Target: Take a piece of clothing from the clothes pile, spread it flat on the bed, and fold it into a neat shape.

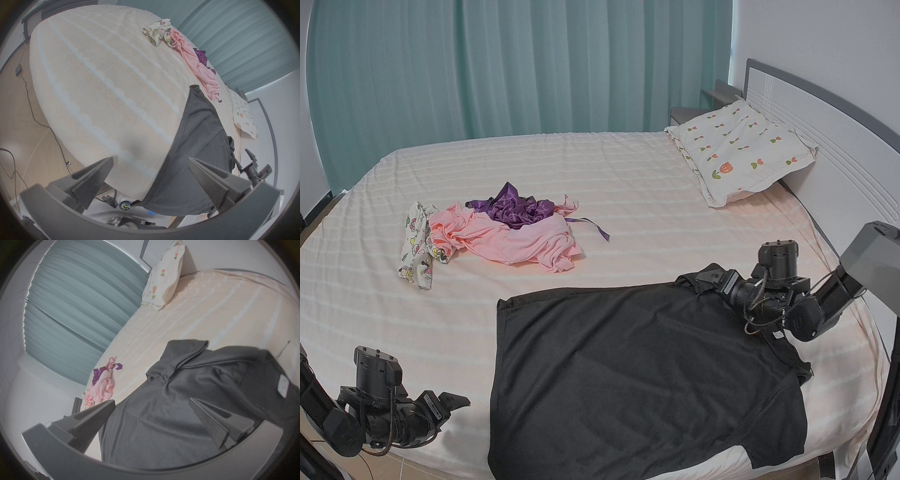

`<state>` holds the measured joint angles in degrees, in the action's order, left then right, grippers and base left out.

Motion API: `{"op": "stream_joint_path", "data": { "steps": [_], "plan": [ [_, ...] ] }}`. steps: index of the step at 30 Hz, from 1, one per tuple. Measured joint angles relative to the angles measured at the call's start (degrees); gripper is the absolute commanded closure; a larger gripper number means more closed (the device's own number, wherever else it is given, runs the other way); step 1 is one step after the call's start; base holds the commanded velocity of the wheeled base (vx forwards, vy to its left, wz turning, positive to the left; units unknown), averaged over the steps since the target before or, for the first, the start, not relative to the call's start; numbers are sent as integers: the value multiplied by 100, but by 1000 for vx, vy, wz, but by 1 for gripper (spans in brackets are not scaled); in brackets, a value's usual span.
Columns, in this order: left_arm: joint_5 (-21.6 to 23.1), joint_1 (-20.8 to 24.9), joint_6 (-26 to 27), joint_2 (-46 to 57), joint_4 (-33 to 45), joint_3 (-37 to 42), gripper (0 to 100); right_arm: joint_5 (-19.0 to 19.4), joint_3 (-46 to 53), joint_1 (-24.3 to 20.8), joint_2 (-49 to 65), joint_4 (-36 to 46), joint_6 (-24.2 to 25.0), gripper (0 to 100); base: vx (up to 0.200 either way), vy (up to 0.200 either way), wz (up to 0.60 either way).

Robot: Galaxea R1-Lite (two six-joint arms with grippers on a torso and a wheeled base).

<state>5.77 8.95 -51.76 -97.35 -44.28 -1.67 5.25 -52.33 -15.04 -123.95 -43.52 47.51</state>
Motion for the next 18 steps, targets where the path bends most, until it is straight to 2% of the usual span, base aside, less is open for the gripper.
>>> {"op": "stream_joint_path", "data": {
  "steps": [7,18],
  "plan": [
    [96,9,-148,2,-101,5,0,-132,-1117,-205,-686,652,91,0,0,0,0],
    [110,22,-178,17,-134,20,0,-428,-2231,-188,-1441,764,145,0,0,0,0]
  ]
}}
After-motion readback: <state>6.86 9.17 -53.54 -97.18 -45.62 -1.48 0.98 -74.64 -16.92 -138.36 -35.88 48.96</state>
